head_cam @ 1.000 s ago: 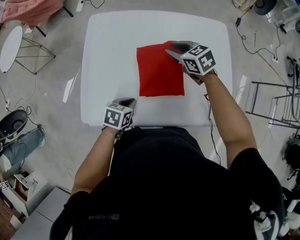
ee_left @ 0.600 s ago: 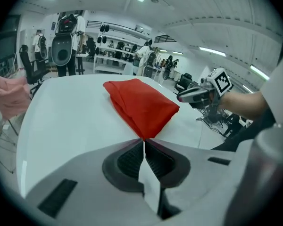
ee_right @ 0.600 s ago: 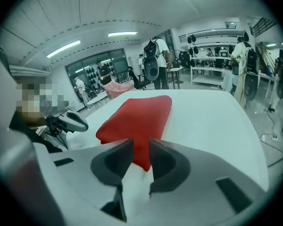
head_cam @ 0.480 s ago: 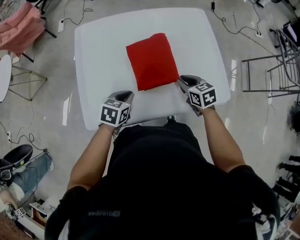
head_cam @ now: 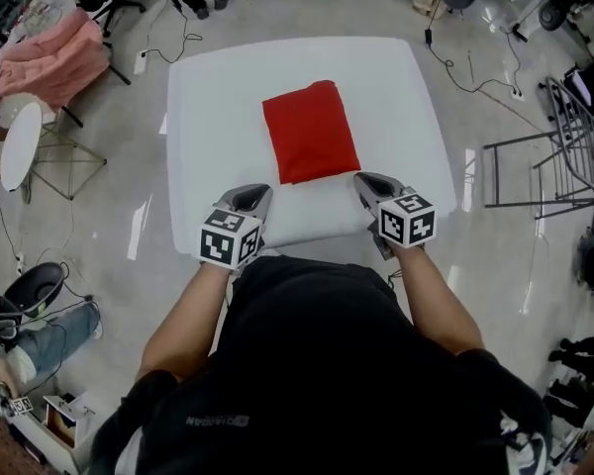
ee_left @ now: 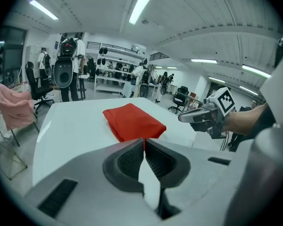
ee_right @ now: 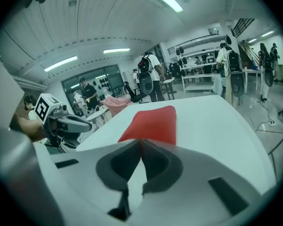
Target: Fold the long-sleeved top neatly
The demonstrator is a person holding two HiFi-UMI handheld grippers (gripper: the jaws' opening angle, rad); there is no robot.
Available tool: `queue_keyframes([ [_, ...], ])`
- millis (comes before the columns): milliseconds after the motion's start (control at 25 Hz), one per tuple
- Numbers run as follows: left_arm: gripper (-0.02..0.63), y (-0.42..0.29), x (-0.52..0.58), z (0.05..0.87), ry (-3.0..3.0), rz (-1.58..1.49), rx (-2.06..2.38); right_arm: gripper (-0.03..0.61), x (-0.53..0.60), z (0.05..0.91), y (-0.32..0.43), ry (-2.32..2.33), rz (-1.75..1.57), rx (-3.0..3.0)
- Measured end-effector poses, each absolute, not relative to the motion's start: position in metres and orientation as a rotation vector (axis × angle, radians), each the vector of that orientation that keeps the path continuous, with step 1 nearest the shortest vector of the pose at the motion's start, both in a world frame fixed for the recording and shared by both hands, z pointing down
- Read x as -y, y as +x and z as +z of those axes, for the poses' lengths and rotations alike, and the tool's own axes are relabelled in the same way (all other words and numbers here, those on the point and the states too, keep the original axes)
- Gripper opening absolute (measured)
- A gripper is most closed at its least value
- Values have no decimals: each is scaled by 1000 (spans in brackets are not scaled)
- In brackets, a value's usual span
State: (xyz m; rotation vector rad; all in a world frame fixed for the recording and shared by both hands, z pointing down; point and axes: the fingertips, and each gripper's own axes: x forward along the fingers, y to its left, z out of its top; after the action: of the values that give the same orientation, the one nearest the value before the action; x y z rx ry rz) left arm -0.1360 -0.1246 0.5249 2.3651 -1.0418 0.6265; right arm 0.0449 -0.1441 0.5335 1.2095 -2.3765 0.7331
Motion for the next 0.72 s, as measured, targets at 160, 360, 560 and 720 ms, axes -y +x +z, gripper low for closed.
queue_keyframes([
  [160, 12, -111, 112, 508, 2368, 548, 1123, 4, 142, 499, 53, 1146, 657, 2489],
  [360, 12, -76, 90, 490, 2343, 475, 1190, 3, 120, 459, 68, 1062, 588, 2622],
  [560, 12, -52, 62, 483, 2344, 463, 1235, 3, 97, 454, 85, 1026, 585, 2676],
  [720, 12, -48, 40, 480, 2332, 461, 1279, 3, 74, 456, 96, 1005, 616, 2678],
])
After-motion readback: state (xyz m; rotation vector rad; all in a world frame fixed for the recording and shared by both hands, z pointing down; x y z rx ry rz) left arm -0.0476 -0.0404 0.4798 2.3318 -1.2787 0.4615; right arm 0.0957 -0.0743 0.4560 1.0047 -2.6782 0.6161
